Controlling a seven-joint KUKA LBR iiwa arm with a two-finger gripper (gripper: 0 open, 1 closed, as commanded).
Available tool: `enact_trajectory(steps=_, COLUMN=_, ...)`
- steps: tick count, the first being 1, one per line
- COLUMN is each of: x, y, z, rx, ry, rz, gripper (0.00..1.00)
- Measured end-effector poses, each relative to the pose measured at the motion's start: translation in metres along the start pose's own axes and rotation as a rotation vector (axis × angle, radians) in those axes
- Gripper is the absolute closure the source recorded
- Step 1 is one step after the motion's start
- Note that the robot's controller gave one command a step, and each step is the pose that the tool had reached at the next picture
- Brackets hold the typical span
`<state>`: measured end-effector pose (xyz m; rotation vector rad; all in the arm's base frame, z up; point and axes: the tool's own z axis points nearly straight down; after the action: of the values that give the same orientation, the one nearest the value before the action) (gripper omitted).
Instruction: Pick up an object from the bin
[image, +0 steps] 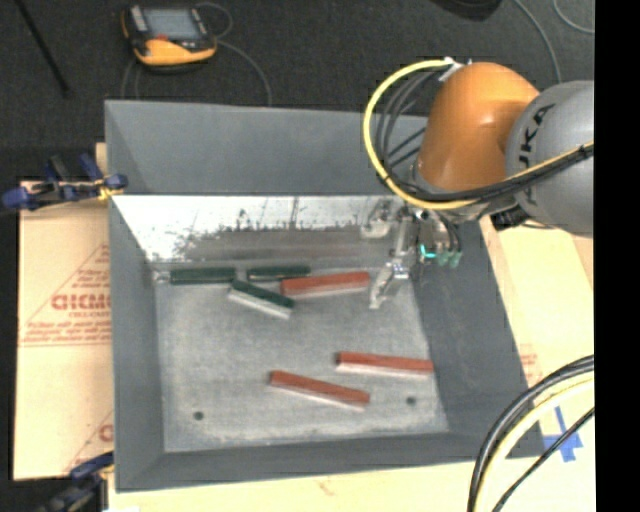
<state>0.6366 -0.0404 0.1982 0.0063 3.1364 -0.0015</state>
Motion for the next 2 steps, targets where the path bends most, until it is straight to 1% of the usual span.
enact_trajectory(steps=1, x=-0.0207, y=0.0094, z=0.1155, rx=0.000, ry=-0.003, rz=0.170, gripper=1.00)
enact_trajectory(steps=2, x=-0.0208, y=0.0094, z=0.1155, rx=0.000, ry=-0.003, rz=0.169, gripper=1.00)
